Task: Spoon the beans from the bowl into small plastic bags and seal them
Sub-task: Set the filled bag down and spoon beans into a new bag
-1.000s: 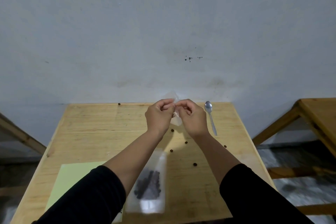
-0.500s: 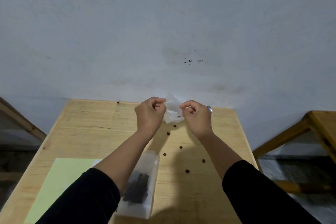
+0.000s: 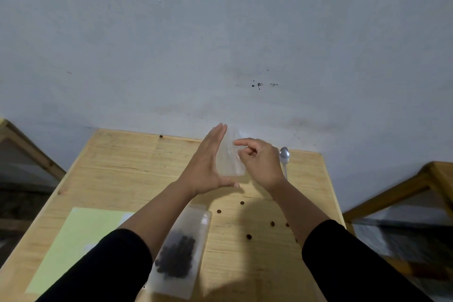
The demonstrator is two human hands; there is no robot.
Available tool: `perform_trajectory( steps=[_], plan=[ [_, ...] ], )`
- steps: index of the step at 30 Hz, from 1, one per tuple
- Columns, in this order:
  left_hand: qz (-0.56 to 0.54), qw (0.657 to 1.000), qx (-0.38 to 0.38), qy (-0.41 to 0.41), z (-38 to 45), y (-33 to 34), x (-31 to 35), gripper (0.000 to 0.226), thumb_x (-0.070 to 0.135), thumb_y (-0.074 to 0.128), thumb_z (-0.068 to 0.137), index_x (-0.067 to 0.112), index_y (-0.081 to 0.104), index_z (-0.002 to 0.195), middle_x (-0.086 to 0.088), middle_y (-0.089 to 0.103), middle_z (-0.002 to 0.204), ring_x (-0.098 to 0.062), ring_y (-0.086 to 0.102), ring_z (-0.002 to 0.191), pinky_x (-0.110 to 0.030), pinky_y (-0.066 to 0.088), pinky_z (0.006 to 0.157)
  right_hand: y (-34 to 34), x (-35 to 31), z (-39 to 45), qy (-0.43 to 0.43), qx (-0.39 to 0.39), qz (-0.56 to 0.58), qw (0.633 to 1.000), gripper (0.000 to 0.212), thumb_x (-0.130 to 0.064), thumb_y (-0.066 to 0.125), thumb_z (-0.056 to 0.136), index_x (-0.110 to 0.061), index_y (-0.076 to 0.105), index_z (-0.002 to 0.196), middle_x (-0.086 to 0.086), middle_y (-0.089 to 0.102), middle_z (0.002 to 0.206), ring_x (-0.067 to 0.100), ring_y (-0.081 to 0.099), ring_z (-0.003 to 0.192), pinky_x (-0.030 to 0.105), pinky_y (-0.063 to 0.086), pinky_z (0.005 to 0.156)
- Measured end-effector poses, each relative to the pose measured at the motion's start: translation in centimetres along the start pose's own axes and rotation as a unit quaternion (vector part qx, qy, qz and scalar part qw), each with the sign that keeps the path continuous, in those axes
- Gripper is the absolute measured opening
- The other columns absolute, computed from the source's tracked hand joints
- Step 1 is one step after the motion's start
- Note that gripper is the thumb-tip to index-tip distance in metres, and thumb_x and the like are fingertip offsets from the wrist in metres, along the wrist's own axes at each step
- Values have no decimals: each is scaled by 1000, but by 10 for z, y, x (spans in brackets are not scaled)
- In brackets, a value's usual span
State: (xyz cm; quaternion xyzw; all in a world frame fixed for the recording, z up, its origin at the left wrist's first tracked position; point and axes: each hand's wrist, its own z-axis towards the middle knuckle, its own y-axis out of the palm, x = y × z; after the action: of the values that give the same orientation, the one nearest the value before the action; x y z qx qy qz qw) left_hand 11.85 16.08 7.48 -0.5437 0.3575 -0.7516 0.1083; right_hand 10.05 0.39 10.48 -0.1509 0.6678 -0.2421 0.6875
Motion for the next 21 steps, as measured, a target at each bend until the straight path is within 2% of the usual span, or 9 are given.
perform_trajectory(
  steps=[3,6,8,10,13,14,17,19,21],
  plan=[
    [21,1000,-19,6,2,5,-3,133,42,87,56,26,-7,148,23,-3,148,5,-3,139,-11,5,113,3,-1,1,-19,-25,7,999,27,-4,60,83,-22,72,99,1,58,69,10,53,65,12,44,67],
    [2,998,58,1,4,10,-6,114,25,85,61,18,13,149,13,24,144,10,19,128,2,15,100,4,0,4,-27,-30,11,999,28,-3,58,83,-22,73,98,7,62,76,20,58,70,19,48,72],
    [-9,995,103,-6,5,12,-7,98,22,83,63,18,28,144,6,39,139,7,31,121,4,20,94,3,5,5,-26,-28,19,999,28,-3,56,84,-22,73,97,2,61,78,23,60,73,24,50,74],
    [-24,992,119,-14,6,15,-9,91,20,83,63,20,36,141,3,45,134,6,37,117,3,24,93,2,11,5,-19,-29,70,997,25,-5,57,87,-22,73,95,-2,63,81,21,64,75,26,53,78],
    [-27,988,147,-43,5,20,-14,90,20,85,63,18,37,140,4,44,132,3,38,116,4,23,93,-1,29,6,32,-13,166,985,20,-8,56,90,-22,70,94,1,70,92,14,68,82,27,55,79],
    [-19,986,155,-52,5,22,-16,92,22,85,62,17,37,140,5,43,132,2,37,116,4,22,93,-2,40,6,45,21,150,987,18,-9,56,90,-20,70,96,2,70,92,14,68,82,27,55,77],
    [-6,983,166,-77,3,26,-21,92,27,84,63,18,35,141,4,42,135,0,37,119,0,23,95,-10,87,4,94,106,-30,989,22,-6,53,89,-11,70,100,7,70,95,18,62,78,25,48,73],
    [1,981,170,-89,2,30,-22,92,27,84,64,17,35,141,3,42,136,0,36,120,-2,23,96,-19,118,1,149,113,-117,975,25,-5,51,88,-10,70,102,11,65,104,22,59,91,22,38,78],
    [13,979,179,-98,2,34,-24,92,27,84,64,15,35,141,0,43,137,1,34,120,2,19,96,-26,144,-3,184,101,-147,967,23,-7,53,88,-10,69,105,14,59,110,25,56,100,19,33,80]
  ],
)
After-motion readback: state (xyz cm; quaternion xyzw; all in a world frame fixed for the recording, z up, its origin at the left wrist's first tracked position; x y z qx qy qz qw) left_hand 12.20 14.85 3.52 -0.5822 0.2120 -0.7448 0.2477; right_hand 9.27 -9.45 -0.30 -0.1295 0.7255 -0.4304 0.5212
